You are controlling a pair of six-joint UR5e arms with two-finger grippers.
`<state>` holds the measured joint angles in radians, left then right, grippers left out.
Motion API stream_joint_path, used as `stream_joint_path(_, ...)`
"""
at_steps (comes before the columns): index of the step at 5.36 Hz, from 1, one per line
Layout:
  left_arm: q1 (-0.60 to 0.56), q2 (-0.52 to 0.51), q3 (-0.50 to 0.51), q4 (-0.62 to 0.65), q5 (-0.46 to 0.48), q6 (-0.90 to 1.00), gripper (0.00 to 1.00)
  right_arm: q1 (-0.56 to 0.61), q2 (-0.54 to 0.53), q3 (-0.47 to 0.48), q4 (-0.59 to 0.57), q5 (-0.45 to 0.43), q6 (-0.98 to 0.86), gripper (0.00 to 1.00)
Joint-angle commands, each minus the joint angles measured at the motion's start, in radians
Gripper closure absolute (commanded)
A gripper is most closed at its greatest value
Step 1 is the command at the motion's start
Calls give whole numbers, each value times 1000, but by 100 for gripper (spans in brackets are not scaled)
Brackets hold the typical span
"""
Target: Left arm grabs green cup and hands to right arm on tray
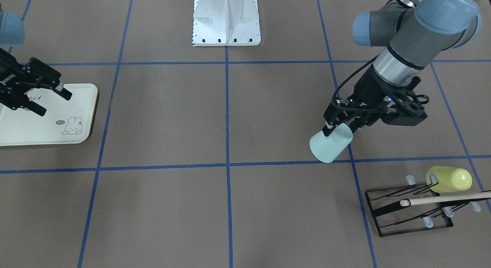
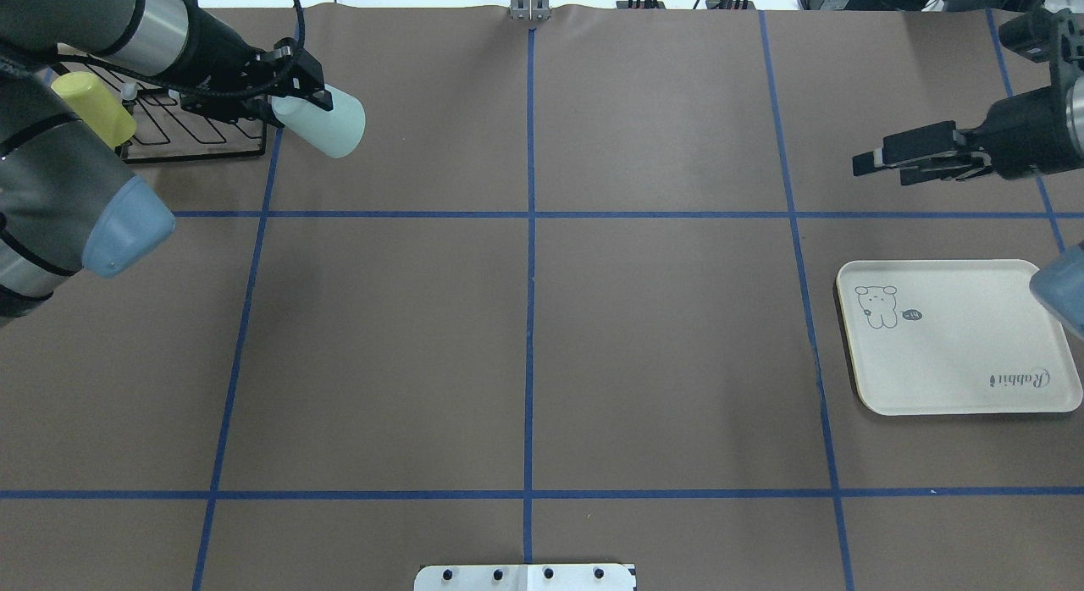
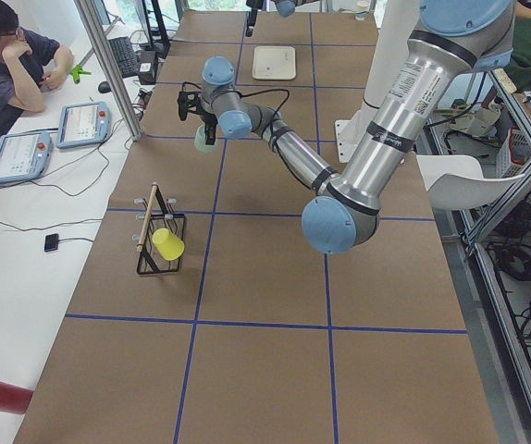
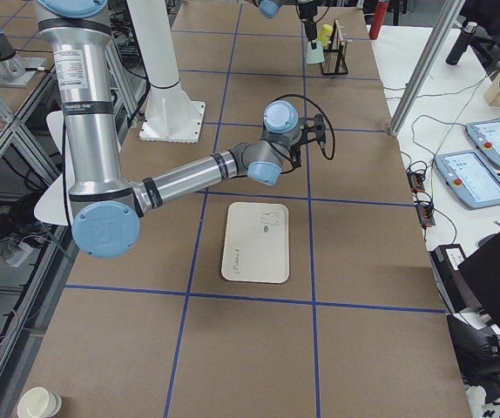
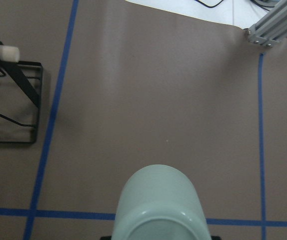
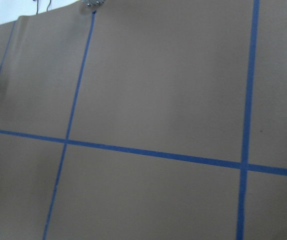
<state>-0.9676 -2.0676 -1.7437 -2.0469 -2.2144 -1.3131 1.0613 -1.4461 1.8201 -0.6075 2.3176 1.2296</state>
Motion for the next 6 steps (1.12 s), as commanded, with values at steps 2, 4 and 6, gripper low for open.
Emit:
stream_joint_path(2,30,15,-8,-482,-113,-378,100,-141,43,8,408,-226,417,1)
stream_joint_path(4,102,12,-10,-753,-113,-576,100,-260,43,-1,652,-358,491,1)
stream_joint_path(6,130,3,-2,-991,-102,-729,100,-360,75,10,783,-423,502,2)
